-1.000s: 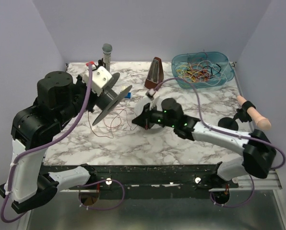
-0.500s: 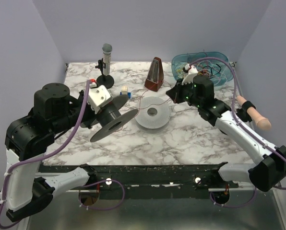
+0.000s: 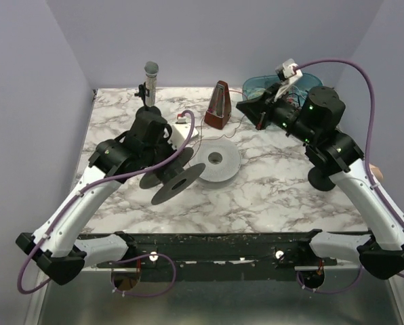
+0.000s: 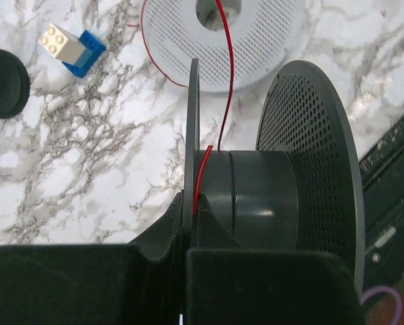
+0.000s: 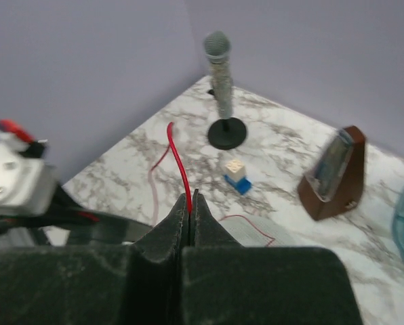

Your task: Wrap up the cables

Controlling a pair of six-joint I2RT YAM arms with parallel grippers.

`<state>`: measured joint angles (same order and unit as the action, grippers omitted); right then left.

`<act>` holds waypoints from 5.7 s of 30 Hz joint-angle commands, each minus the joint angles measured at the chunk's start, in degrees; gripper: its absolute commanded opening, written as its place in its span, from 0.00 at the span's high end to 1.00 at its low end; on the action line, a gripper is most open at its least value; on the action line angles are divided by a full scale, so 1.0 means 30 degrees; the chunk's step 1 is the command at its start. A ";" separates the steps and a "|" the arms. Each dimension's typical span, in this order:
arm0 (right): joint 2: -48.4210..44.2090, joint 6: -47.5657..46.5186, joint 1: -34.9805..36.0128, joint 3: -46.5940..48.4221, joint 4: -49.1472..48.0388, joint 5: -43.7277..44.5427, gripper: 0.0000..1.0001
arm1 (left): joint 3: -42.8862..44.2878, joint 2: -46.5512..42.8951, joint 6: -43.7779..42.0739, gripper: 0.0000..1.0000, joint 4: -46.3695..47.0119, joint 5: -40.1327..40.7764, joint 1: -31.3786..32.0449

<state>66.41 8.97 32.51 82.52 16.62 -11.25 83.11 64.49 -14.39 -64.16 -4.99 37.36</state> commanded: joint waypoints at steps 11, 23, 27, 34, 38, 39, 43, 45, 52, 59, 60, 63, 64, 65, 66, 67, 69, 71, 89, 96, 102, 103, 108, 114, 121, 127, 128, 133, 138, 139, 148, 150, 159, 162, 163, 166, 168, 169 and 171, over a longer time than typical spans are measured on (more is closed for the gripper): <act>0.2937 -0.0383 0.6269 0.6563 0.3072 -0.8021 0.99 | -0.0664 0.2525 0.4475 1.00 1.0866 0.0728 -0.4894; 0.8973 -0.1318 1.0167 0.9496 0.2750 -0.9844 0.99 | 0.2846 0.4547 0.8221 1.00 1.4442 0.1314 -0.6651; 0.8598 -0.1058 1.0315 0.6052 0.0006 -0.9469 0.99 | 0.6240 0.5337 0.8928 1.00 1.3745 0.0262 -0.8145; 0.7981 -0.2082 1.0344 -0.0368 -0.5089 -0.3992 0.97 | 1.2015 0.5194 0.8138 1.00 1.0785 -0.1556 -0.8646; 0.8213 -0.2696 1.0315 -0.3099 -0.8232 -0.1269 0.95 | 1.5004 0.5134 0.8050 1.00 0.8795 -0.3077 -0.8646; 0.8417 -0.2785 1.0344 -0.3422 -0.8787 -0.0565 0.95 | 1.5794 0.5222 0.8050 1.00 0.8296 -0.3400 -0.8646; 0.9179 -0.2786 1.0315 -0.4915 -1.1365 0.1283 0.91 | 1.8023 0.5514 0.7992 1.00 0.6742 -0.4632 -0.8646; 0.9589 -0.2523 1.0228 -0.5444 -1.2450 0.2133 0.83 | 1.9020 0.5661 0.7875 1.00 0.6156 -0.4955 -0.8646; 1.1609 0.0114 0.8705 -0.6151 -1.6698 0.1699 0.63 | 2.0956 0.5720 0.7757 1.00 0.4426 -0.6245 -0.8646; 1.3719 0.0962 0.7739 -0.4480 -1.6613 0.1259 0.55 | 2.3650 0.6188 0.7259 1.00 0.3809 -0.5894 -0.8646; 1.3954 0.1225 0.7592 -0.4509 -1.6818 0.1171 0.55 | 2.3886 0.6218 0.7259 1.00 0.3693 -0.5923 -0.8646; 1.4599 0.2134 0.7211 -0.4626 -1.8162 0.0383 0.54 | 2.4152 0.6335 0.7200 1.00 0.3400 -0.6011 -0.8646; 1.4833 0.2513 0.7122 -0.4655 -1.8835 0.0089 0.54 | 2.4094 0.6336 0.7200 1.00 0.3341 -0.6069 -0.8646; 1.5038 0.2923 0.7006 -0.4626 -1.9596 -0.0204 0.53 | 2.4006 0.6336 0.7229 1.00 0.3398 -0.6099 -0.8646; 1.5214 0.3188 0.6946 -0.4568 -1.9951 -0.0439 0.52 | 2.3918 0.6336 0.7258 1.00 0.3428 -0.6128 -0.8646; 1.5390 0.3365 0.6917 -0.4422 -2.0042 -0.0499 0.52 | 2.3888 0.6336 0.7230 1.00 0.3486 -0.6128 -0.8646; 1.5742 0.3570 0.6946 -0.3896 -1.9897 -0.0616 0.51 | 2.3888 0.6423 0.7259 1.00 0.3487 -0.6186 -0.8646; 1.6122 0.3980 0.6917 -0.3311 -1.9460 -0.0384 0.51 | 2.3888 0.6482 0.7346 1.00 0.3574 -0.6245 -0.8646; 1.7799 0.7143 0.5512 -0.3477 -2.3176 -0.0122 0.99 | 2.3833 0.6747 0.6939 1.00 0.2729 -0.7269 -0.8676; 1.3433 0.6707 0.4048 -0.8663 -2.4261 0.1608 0.99 | 2.1604 0.5429 0.4300 1.00 -0.0788 -0.9319 -0.8675; 1.0828 0.5856 0.3344 -1.0716 -2.3912 0.2956 0.99 | 2.1283 0.4989 0.1671 1.00 -0.3305 -1.1722 -0.8646; 1.0213 0.5915 0.3081 -1.1068 -2.3504 0.3015 0.99 | 2.0933 0.4785 0.0706 1.00 -0.4209 -1.2014 -0.8646; 0.5528 0.4864 0.1471 -1.2037 -1.8412 0.2607 0.99 | 1.6811 0.3207 -0.4632 1.00 -0.7617 -1.2869 -0.8501; 0.2036 0.0707 0.0735 -1.0694 -1.1937 0.2631 0.99 | 0.9809 0.1942 -0.7622 1.00 -0.7705 -1.0523 -0.7067; 0.0481 -0.1992 0.0559 -0.7473 -0.6456 0.4241 0.99 | 0.5612 0.2058 -0.8153 1.00 -0.7297 -0.9121 -0.4606; 0.0186 -0.2143 0.0588 -0.4397 -0.2441 0.3315 0.99 | 0.1832 0.2174 -0.5461 1.00 -0.1826 -0.3764 -0.3842; 0.0303 -0.1996 0.0675 -0.3928 -0.1942 0.2903 0.99 | 0.1480 0.2350 -0.4963 1.00 -0.0627 -0.2914 -0.3726; 0.0859 -0.1352 0.1817 -0.2256 -0.0446 0.0708 0.99 | 0.0802 0.3229 -0.3584 1.00 0.4326 0.0779 -0.3022; 0.1416 -0.0853 0.2667 -0.0791 0.1252 -0.2279 0.99 | 0.0598 0.3523 -0.3171 1.00 0.9280 0.5289 -0.3021; 0.1533 -0.0620 0.2813 -0.0469 0.1517 -0.3273 0.99 | 0.0481 0.3581 -0.3229 1.00 1.0273 0.6052 -0.3021; 0.2966 0.2601 0.5886 -0.0201 -0.4737 -0.9312 0.99 | -0.0577 0.4547 -0.2181 1.00 1.6726 0.8258 -0.3167; 0.3845 0.2897 0.6737 -0.0173 -0.6583 -1.0077 0.99 | 0.0182 0.5044 -0.0863 1.00 1.6933 0.7616 -0.3575; 0.7156 0.2403 0.7824 -0.1284 -0.7826 -0.7392 0.99 | 0.7093 0.6247 0.5644 1.00 1.4390 0.3279 -0.6683; 0.7656 0.1291 0.7854 -0.2046 -0.7826 -0.4553 0.99 | 0.9641 0.6452 0.6610 1.00 1.2633 0.1701 -0.6712; 0.7744 0.0968 0.7854 -0.2338 -0.8000 -0.3208 0.99 | 1.0636 0.6453 0.6933 1.00 1.2192 0.0853 -0.6684; 0.8096 0.0146 0.7854 -0.3247 -0.9286 -0.1442 0.99 | 1.2632 0.6365 0.7375 1.00 1.0582 -0.0559 -0.6683; 0.8417 -0.0206 0.7854 -0.3483 -0.9991 -0.0852 0.99 | 1.4037 0.6336 0.7522 1.00 0.9789 -0.1291 -0.6683; 0.8738 -0.0266 0.7854 -0.3542 -1.0226 -0.0532 0.99 | 1.4624 0.6278 0.7551 1.00 0.9408 -0.1584 -0.6683; 0.9208 -0.0411 0.7854 -0.3455 -1.0637 0.0142 0.99 | 1.6059 0.6335 0.7697 1.00 0.8588 -0.2170 -0.6683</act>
<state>90.89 10.79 55.40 73.38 -11.46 -17.45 123.39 84.64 4.91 -35.79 -5.04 17.65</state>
